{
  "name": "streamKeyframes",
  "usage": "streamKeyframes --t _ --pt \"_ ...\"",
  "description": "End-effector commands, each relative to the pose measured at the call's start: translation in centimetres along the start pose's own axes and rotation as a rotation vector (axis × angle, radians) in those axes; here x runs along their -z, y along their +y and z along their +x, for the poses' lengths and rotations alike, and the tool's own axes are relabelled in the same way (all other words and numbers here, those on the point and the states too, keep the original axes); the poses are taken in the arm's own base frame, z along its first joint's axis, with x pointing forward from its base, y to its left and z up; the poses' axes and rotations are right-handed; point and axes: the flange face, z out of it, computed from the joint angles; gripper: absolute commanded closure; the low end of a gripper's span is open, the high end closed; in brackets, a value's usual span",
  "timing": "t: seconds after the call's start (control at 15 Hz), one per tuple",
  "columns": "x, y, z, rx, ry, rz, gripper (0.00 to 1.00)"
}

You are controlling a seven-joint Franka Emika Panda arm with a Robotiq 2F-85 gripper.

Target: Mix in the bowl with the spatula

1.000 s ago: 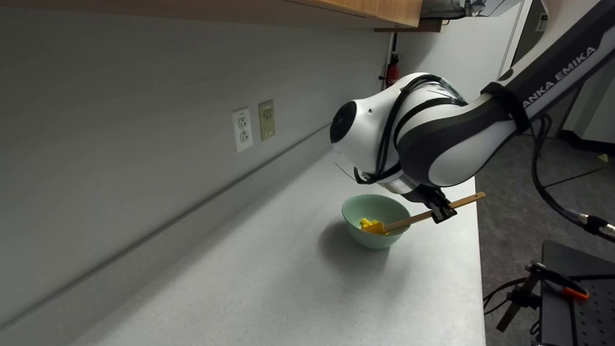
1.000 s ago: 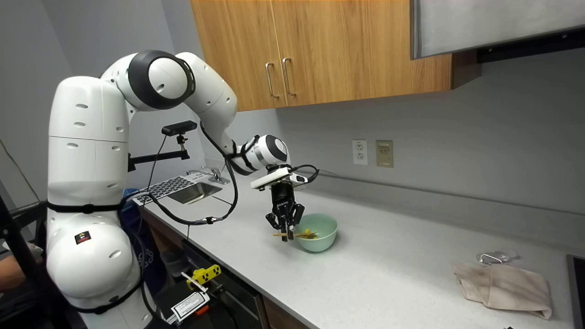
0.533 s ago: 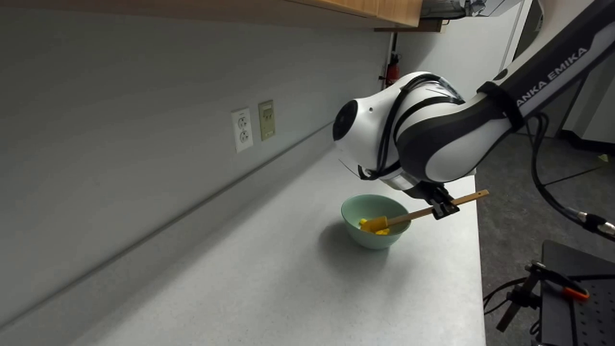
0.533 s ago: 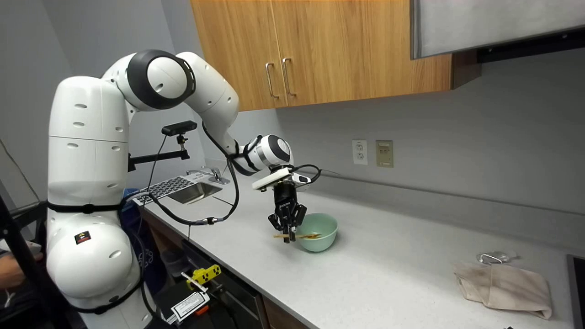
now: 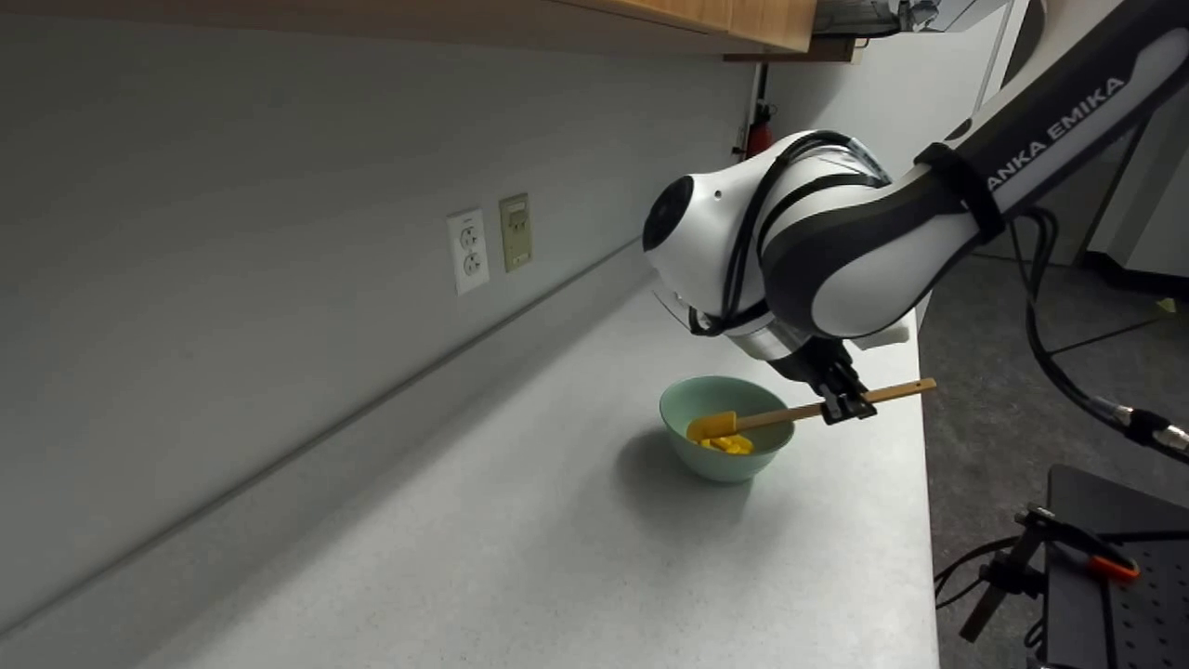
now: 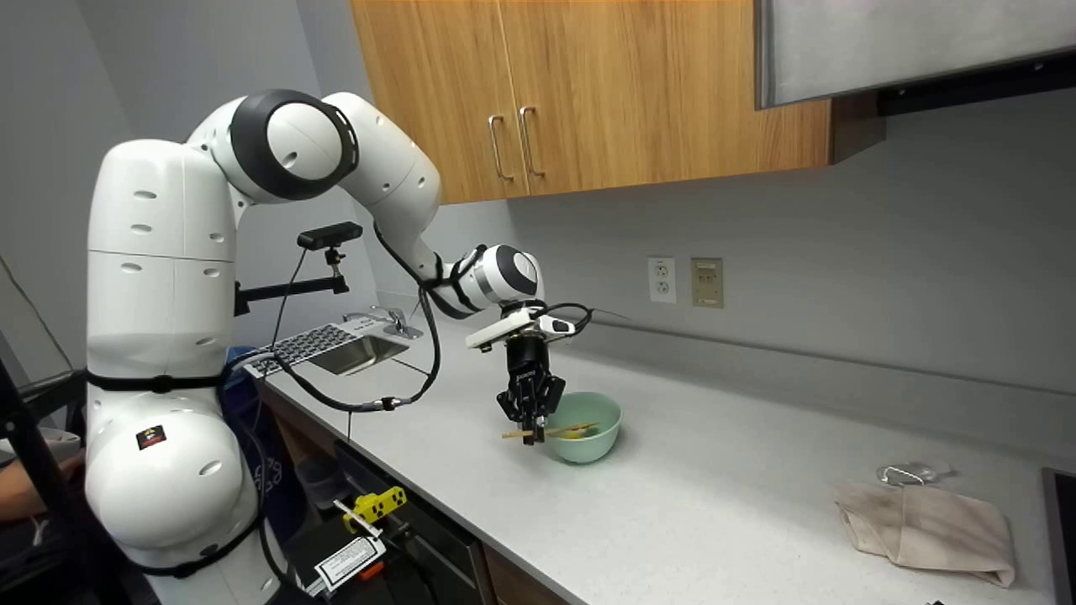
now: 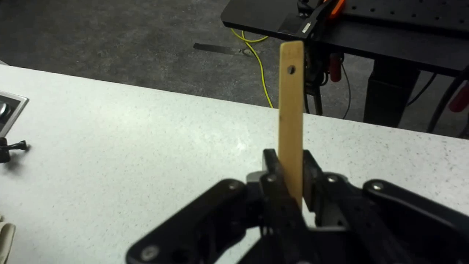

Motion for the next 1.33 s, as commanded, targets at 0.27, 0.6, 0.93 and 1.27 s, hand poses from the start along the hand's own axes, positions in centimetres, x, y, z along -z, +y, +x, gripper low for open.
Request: streamKeyframes --t 0.27,0.6,0.93,1.27 --pt "1.8 0.7 -0.7 -0.049 0.070 0.072 0.42" --pt "2.2 0.9 -1.1 -0.066 0.097 0.097 0.05" --pt "3.6 1.1 -3.7 -0.074 0.130 0.102 0.00" --pt "3.5 0.3 -6.1 -0.028 0.145 0.108 0.00"
